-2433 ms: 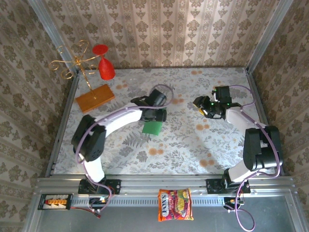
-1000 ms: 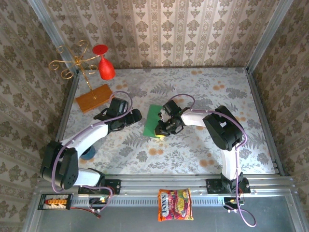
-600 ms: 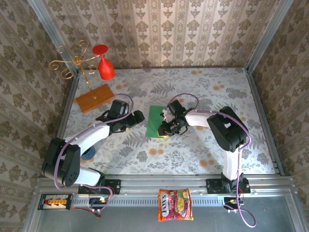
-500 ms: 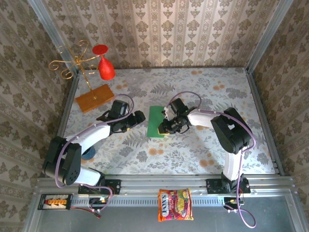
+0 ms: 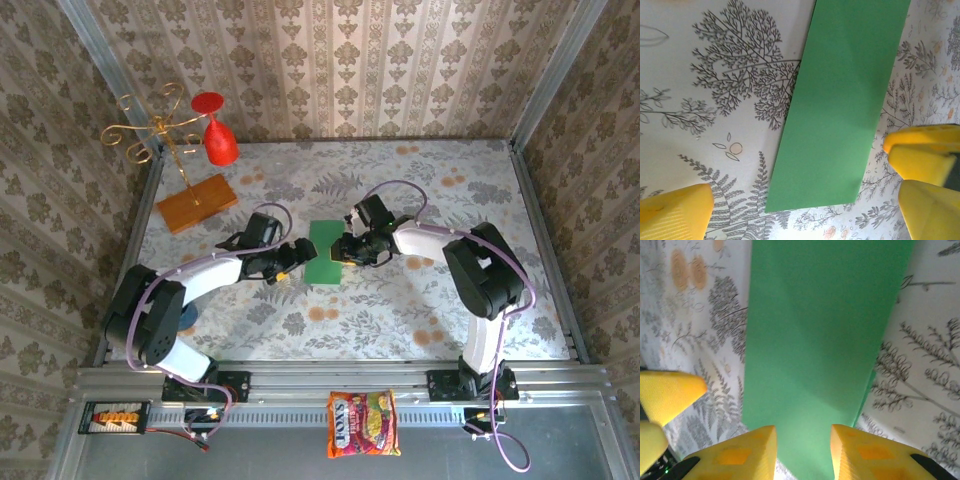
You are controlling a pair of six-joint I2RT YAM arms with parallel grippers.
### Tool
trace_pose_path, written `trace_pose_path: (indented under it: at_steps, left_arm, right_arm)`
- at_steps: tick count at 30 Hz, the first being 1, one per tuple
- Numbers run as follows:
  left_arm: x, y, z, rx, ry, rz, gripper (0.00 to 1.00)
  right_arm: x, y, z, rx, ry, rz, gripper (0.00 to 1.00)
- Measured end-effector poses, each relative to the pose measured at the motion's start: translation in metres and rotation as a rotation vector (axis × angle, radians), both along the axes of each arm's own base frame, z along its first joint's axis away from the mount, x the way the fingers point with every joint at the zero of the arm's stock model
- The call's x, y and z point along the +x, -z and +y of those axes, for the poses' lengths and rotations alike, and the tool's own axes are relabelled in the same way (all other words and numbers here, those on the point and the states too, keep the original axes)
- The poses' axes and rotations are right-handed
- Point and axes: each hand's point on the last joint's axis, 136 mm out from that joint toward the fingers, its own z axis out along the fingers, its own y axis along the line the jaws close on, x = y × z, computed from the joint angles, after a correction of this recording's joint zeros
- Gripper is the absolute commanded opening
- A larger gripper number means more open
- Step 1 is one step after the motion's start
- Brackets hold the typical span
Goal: Fold a paper plane with a square sheet of paper (pick it up from the middle)
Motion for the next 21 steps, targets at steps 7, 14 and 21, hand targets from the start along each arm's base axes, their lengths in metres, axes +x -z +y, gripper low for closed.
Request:
trace_pose_path:
  at_steps: [7,14,21]
  left_arm:
    - [-0.008,0.012,-0.010,-0.019,0.043,0.047,0.86]
    - [-0.011,0.011,-0.014,-0.031,0.057,0.053,0.69]
    - [-0.011,0.017,-0.019,-0.048,0.076,0.074,0.53]
  right_arm:
    - [0.004,0.014,-0.004,-0.023,0.029,0.031,0.31]
    - [0.004,0.022,-0.007,-0.033,0.035,0.048,0.26]
    - [0.003,0.024,-0.008,-0.036,0.037,0.055,0.25]
